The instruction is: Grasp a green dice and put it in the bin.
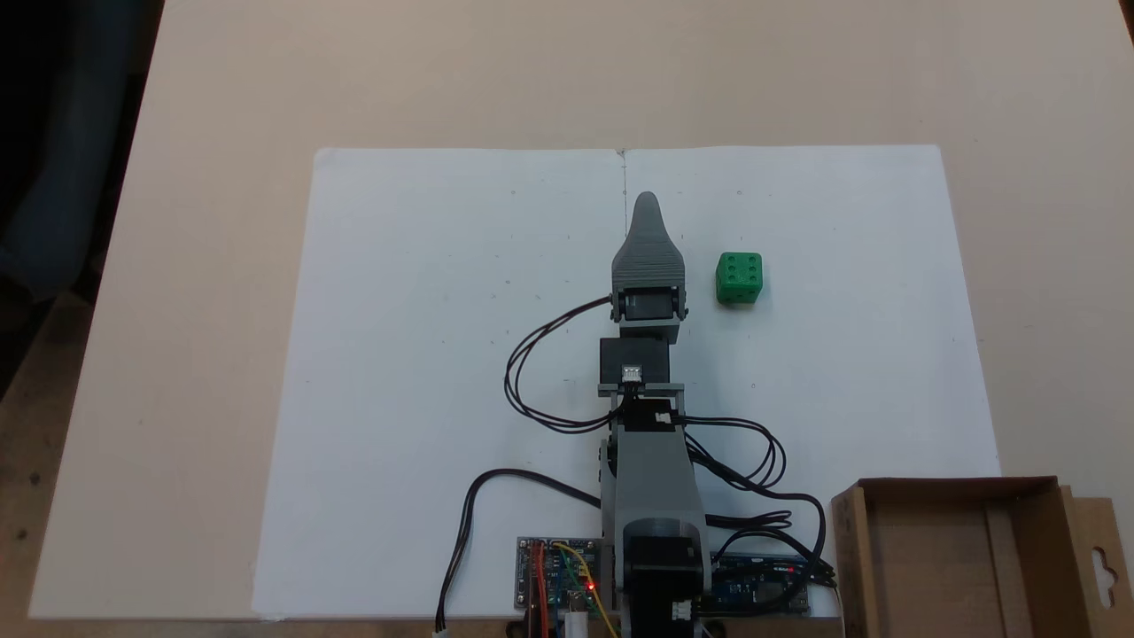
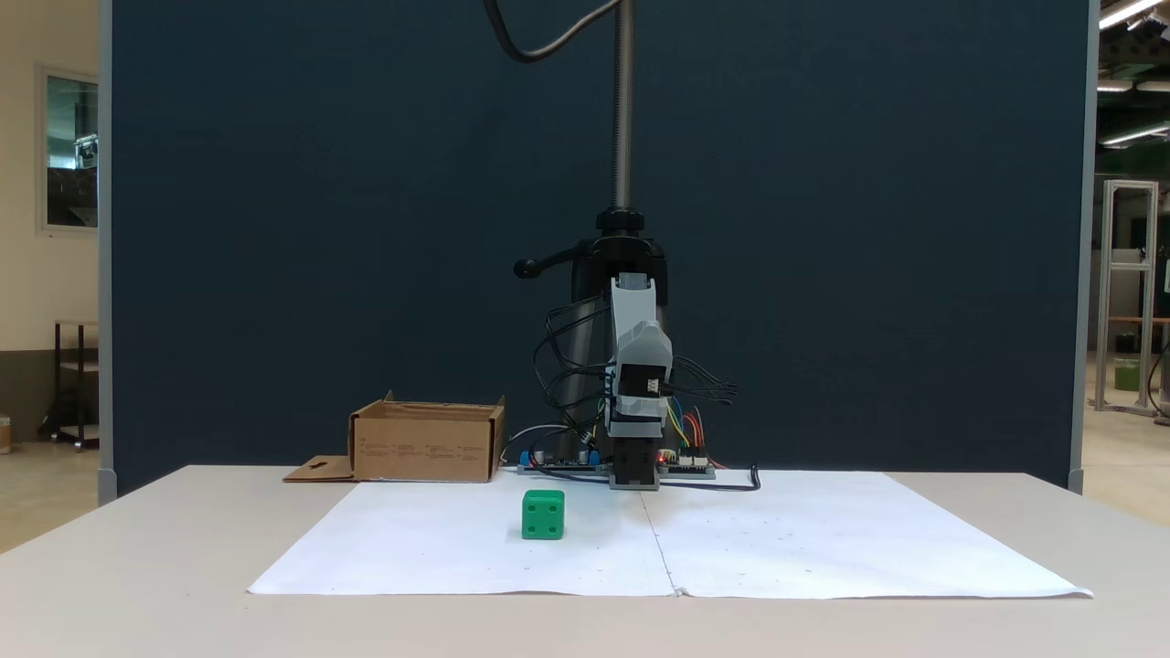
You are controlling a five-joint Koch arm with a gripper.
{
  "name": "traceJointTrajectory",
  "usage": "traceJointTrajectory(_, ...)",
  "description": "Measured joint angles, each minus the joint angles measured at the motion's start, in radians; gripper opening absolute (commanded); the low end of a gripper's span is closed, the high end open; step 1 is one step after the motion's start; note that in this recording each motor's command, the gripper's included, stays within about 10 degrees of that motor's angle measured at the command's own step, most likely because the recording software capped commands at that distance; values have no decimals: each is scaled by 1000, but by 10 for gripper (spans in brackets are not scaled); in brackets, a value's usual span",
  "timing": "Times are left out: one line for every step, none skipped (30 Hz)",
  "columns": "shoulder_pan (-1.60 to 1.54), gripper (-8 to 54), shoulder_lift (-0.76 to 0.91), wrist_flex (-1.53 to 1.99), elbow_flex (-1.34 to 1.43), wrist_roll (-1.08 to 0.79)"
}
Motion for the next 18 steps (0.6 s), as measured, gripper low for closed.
traceJointTrajectory(0, 431, 2, 20, 0, -2)
traceJointTrajectory(0, 431, 2, 67, 0, -2)
traceJointTrajectory(0, 431, 0, 107, 0, -2)
traceJointTrajectory(0, 431, 0, 138, 0, -2)
traceJointTrajectory(0, 431, 0, 140, 0, -2)
traceJointTrajectory(0, 431, 2, 140, 0, -2)
traceJointTrajectory(0, 431, 0, 140, 0, -2)
traceJointTrajectory(0, 431, 0, 140, 0, -2)
traceJointTrajectory(0, 431, 0, 140, 0, -2)
traceJointTrajectory(0, 431, 0, 140, 0, -2)
traceJointTrajectory(0, 431, 2, 140, 0, -2)
traceJointTrajectory(0, 431, 0, 140, 0, -2)
traceJointTrajectory(0, 431, 0, 140, 0, -2)
traceJointTrajectory(0, 431, 2, 140, 0, -2)
traceJointTrajectory(0, 431, 2, 140, 0, -2)
traceJointTrajectory(0, 431, 0, 140, 0, -2)
traceJointTrajectory(0, 431, 2, 140, 0, -2)
traceJointTrajectory(0, 431, 0, 140, 0, -2)
